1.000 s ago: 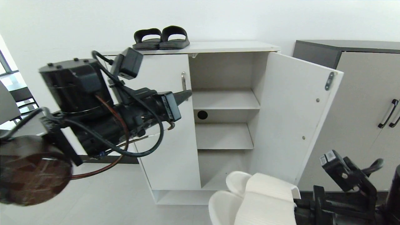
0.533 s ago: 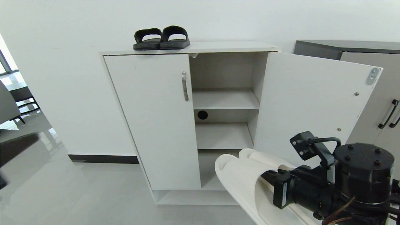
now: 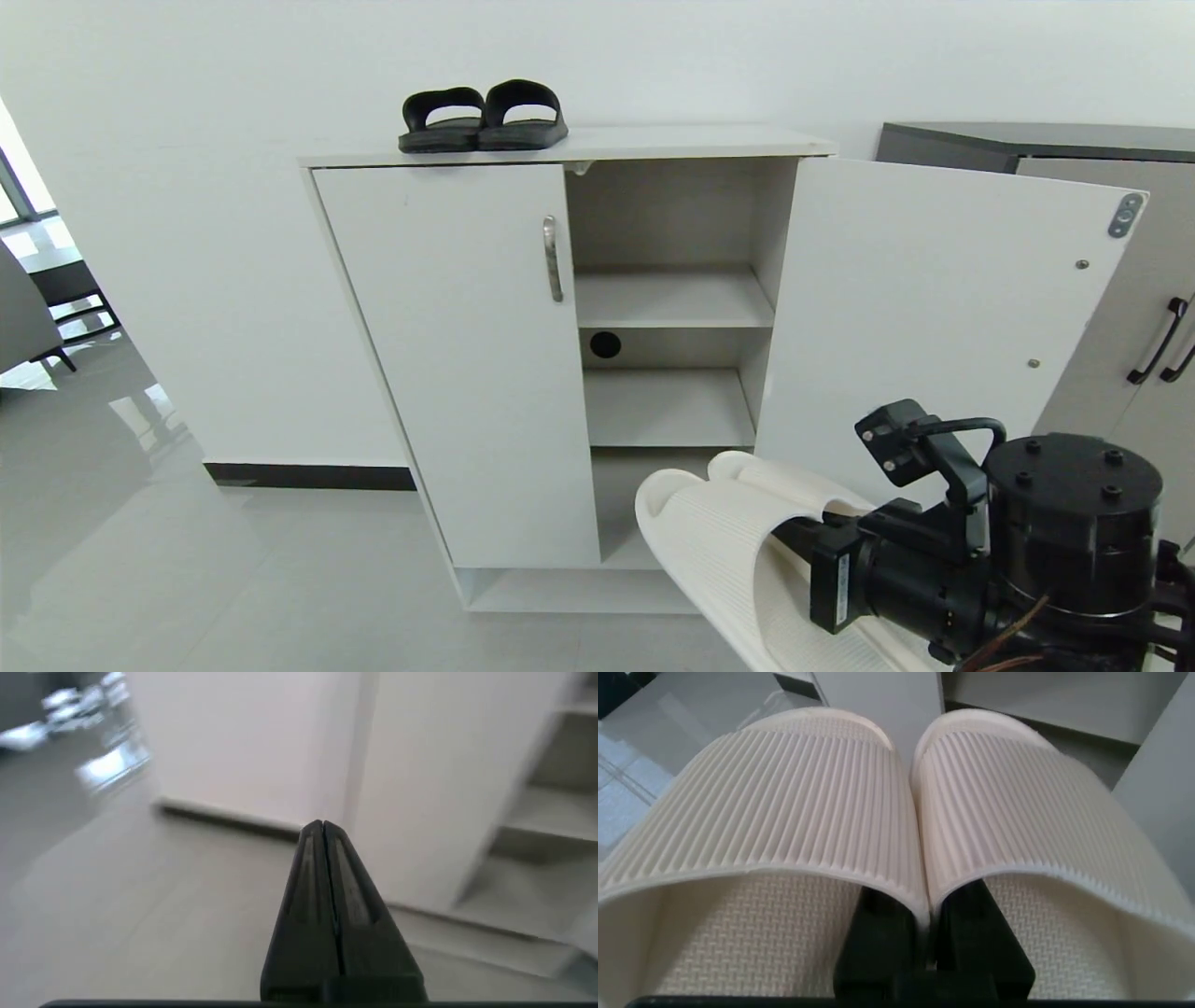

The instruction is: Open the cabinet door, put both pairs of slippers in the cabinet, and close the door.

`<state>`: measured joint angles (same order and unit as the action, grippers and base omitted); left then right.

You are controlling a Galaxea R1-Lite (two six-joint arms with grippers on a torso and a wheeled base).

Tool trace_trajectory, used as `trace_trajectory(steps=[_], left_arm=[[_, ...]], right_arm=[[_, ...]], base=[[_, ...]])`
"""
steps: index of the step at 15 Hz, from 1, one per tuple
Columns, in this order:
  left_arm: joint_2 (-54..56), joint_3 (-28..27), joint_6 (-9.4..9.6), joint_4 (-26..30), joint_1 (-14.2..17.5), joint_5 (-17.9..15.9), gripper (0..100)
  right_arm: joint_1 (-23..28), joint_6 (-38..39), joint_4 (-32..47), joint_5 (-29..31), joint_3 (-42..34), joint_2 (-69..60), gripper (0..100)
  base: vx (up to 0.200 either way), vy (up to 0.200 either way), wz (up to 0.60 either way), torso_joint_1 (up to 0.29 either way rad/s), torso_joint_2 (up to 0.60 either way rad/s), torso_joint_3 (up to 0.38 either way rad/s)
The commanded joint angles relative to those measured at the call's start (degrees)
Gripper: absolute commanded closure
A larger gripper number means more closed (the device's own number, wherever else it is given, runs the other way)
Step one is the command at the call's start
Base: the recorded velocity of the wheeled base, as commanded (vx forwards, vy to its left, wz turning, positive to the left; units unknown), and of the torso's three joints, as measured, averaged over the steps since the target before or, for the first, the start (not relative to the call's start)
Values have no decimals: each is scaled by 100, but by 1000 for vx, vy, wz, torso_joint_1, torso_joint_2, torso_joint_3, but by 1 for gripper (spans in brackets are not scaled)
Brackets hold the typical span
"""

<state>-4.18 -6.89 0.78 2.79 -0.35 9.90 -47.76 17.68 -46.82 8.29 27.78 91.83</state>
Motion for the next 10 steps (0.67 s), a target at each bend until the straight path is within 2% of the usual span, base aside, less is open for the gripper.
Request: trace_trajectory(steps=[1,2,3,4,5,6,7,8,10], left_arm=[[418,689,27,-604,53,-735,100],[418,671,-78,-165,53,-1210,100],[418,671,-52,-191,53,-1289,100],[418,689,80,-279,53,-1377,100],[418,689,133,-279,53,-1359,100],[418,689,71,-279,53,-1245,100],[418,689,-131,-288,53,-1016,100],[418,689,-175,-288,53,-972,100],[418,689,-140,-288,53,-972,100]], right_arm=[[-5,-1,-11,-3,-18,10,100],[-5,-1,-11,-12,-18,37,100],[-5,-1,-11,-12,-18,45,100],[-5,-1,-11,-12,-18,45,100],[-14,-1,-11,-12,-18,54,100],[-5,-1,-2,-20,52,142,100],[-5,25,-2,-29,263,318,100],[-14,148,33,-3,518,801,100],[-93,597,33,32,781,1610,100]], base=[[0,0,0,0,0,0],[0,0,0,0,0,0],[0,0,0,0,0,0],[0,0,0,0,0,0],[0,0,0,0,0,0],[0,0,0,0,0,0],[0,0,0,0,0,0],[0,0,0,0,0,0],[0,0,0,0,0,0]])
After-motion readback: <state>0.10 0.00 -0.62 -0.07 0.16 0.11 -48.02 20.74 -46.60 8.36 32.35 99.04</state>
